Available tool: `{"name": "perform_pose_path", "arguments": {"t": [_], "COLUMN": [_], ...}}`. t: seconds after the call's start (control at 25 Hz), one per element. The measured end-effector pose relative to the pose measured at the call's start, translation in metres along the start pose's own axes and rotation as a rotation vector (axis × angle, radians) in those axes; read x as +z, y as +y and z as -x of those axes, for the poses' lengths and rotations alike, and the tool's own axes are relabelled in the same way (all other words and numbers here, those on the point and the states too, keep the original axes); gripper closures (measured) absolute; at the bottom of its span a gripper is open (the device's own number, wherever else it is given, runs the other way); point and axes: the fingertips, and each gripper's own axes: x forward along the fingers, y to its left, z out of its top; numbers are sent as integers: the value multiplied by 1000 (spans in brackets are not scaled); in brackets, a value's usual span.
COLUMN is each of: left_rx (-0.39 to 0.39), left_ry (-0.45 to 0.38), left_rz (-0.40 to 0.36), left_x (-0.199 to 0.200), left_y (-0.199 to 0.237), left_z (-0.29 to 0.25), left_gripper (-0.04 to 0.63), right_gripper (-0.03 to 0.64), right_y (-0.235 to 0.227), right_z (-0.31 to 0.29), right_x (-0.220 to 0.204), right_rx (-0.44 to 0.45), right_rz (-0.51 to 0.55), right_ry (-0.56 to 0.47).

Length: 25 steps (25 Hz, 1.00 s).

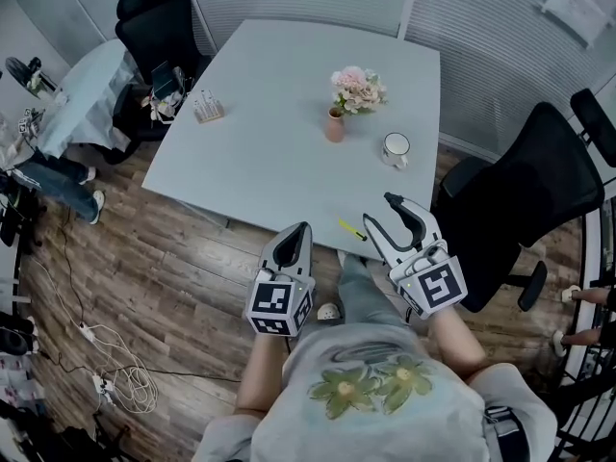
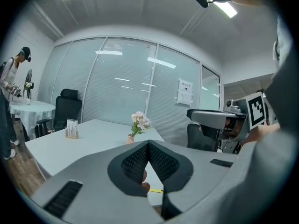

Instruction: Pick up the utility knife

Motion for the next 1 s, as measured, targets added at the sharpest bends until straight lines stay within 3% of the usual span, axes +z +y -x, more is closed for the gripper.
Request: {"name": "perform_pose_path", "arguments": {"t": [0.52, 1.0], "left_rx": [1, 2], "left_ry": [12, 80], "left_rz": [0, 1], "left_x": [15, -4], "left_y": [21, 31], "left_z": [-59, -79], "left_gripper": [594, 594], "right_gripper": [419, 419], "right_y": [-37, -27], "right_z": [-44, -59], "right_x": [-47, -102], "right_rx": [49, 119], "right_rz": [1, -47], "right_ry": [134, 278]}}
